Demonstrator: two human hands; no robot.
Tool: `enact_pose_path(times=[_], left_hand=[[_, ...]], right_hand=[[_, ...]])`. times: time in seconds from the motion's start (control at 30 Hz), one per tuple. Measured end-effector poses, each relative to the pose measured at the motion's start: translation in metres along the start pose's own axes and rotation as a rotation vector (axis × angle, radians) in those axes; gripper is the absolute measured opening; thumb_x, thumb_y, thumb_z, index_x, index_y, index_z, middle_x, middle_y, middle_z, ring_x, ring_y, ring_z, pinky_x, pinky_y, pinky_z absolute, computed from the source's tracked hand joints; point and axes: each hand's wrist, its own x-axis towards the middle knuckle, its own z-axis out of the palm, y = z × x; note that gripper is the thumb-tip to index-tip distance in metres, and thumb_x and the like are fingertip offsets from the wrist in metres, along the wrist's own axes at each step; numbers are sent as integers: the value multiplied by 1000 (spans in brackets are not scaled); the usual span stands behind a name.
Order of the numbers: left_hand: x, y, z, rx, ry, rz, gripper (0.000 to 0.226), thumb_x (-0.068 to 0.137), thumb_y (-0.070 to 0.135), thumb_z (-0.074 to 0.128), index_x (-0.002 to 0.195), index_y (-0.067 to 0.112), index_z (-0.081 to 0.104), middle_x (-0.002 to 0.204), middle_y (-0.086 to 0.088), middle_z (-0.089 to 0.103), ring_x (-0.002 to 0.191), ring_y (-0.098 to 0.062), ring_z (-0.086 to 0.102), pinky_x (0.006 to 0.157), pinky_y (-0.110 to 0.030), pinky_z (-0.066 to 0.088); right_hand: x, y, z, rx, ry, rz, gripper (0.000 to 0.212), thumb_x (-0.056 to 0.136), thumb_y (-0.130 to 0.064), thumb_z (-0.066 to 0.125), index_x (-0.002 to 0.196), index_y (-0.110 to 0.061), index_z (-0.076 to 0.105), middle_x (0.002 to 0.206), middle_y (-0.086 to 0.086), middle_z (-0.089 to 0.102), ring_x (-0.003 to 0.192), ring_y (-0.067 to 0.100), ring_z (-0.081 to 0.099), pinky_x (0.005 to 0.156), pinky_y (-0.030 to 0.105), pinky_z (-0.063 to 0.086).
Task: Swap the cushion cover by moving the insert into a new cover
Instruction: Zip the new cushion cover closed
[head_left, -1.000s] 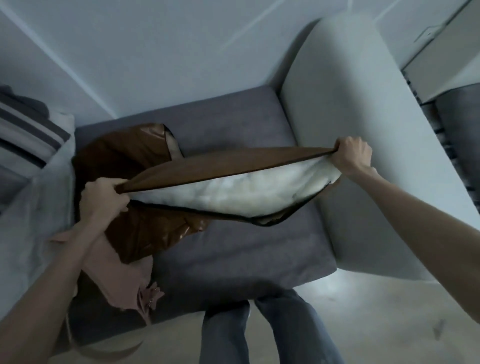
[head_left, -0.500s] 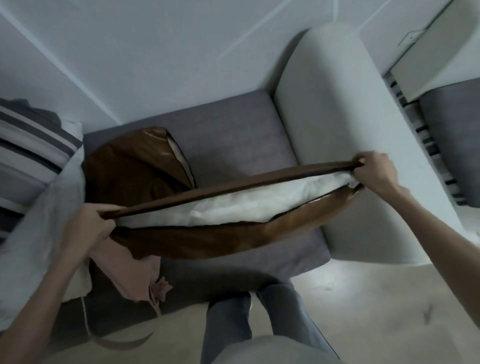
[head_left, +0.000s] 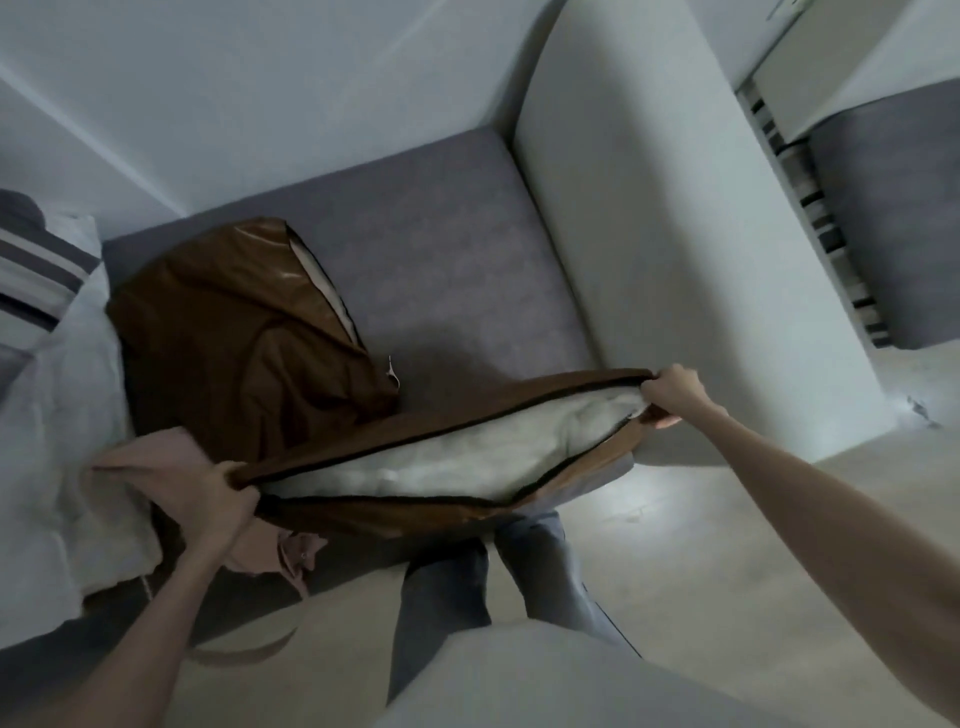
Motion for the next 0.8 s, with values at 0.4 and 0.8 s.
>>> enact_pose_path(times=[0.4,0.8], left_hand=[[-120,251,178,338,-305,1230,73,77,4,51,147,18,37,154,-6,34,138,-27,34,111,-43,33],[-117,303,275,517,-671,984,46,98,30,37,144,31,38,146,-5,47,124,-34,51,100,-45,44]], right_hand=[[8,-4,-4,58,63,-51,32,67,-19,47,85,-5,68,80,15,70,69,31,69,78,35,57],[36,51,5,-35,124,-67,27,70,-14,45,87,-3,62,91,18,63,80,37,56,72,34,44]])
